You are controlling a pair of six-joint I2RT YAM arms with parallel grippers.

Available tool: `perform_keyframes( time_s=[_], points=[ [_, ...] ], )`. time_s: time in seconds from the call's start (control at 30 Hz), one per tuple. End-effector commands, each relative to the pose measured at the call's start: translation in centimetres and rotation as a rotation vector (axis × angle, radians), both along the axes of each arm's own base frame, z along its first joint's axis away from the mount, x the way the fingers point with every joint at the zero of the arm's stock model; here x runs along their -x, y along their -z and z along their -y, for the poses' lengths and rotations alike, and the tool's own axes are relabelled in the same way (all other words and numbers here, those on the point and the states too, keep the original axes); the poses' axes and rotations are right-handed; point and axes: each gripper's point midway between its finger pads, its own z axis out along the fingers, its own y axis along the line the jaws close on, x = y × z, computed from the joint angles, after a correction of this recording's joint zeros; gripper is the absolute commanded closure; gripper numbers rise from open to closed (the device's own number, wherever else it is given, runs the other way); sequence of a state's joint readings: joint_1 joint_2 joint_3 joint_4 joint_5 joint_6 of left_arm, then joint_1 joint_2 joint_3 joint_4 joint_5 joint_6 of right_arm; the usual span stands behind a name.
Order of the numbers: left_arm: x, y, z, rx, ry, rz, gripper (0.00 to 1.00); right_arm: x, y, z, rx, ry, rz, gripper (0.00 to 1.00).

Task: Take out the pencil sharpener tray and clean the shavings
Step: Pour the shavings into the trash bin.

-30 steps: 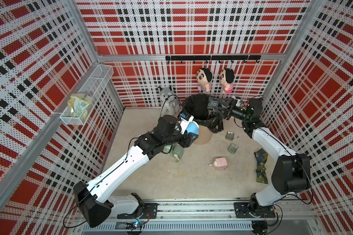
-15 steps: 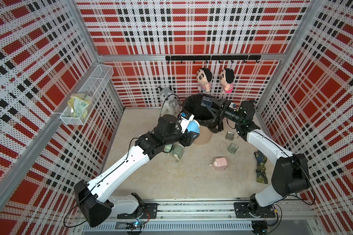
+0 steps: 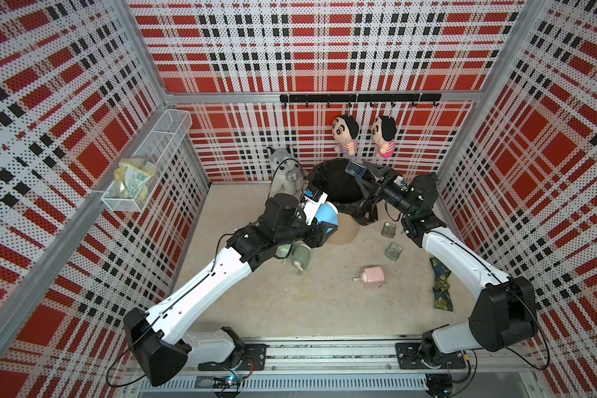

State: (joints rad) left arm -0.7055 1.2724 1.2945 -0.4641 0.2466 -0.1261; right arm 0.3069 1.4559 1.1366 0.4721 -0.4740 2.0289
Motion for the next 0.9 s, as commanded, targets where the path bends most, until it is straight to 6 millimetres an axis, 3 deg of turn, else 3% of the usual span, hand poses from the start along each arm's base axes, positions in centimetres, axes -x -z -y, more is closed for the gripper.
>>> perform_keyframes(
  time_s=[0.0,0.07,0.3,0.37,0.4,0.5,0.6,0.73,0.87],
  points=[
    [0.2,-3.0,-0.4,0.061,-0.005,0.062,0.51,0.2,0.1,-0.6,-0.003,0.005,0.007,0.46],
    [0.4,-3.1,-0.6,0.064,-0.004,0.061,0.51,0.2,0.9,-0.9,-0.004,-0.012,-0.005,0.46],
    [0.5,-3.0,-1.2,0.059,-0.018,0.059,0.50,0.3,-1.5,-0.2,-0.045,0.016,0.068,0.46],
    [0.4,-3.0,-1.3,0.055,-0.018,0.059,0.50,0.1,0.0,-0.8,0.073,-0.002,0.020,0.43],
    [0.4,-3.0,-1.3,0.055,-0.020,0.059,0.50,0.1,-0.4,-0.9,0.069,-0.009,0.053,0.44],
    [0.4,-3.0,-1.4,0.053,-0.024,0.062,0.50,-0.2,-0.6,0.1,0.055,0.002,0.100,0.45],
    [0.2,-2.6,-1.4,0.049,-0.034,0.057,0.50,-0.7,-1.4,0.4,0.132,-0.014,0.160,0.45],
    [0.1,-2.3,-1.3,0.058,-0.055,0.061,0.50,-1.0,-2.1,2.3,0.298,0.034,0.242,0.45],
    [-0.3,-0.8,-1.0,0.064,-0.113,0.067,0.49,-0.5,-1.1,4.7,0.450,0.100,0.266,0.44]
  ],
)
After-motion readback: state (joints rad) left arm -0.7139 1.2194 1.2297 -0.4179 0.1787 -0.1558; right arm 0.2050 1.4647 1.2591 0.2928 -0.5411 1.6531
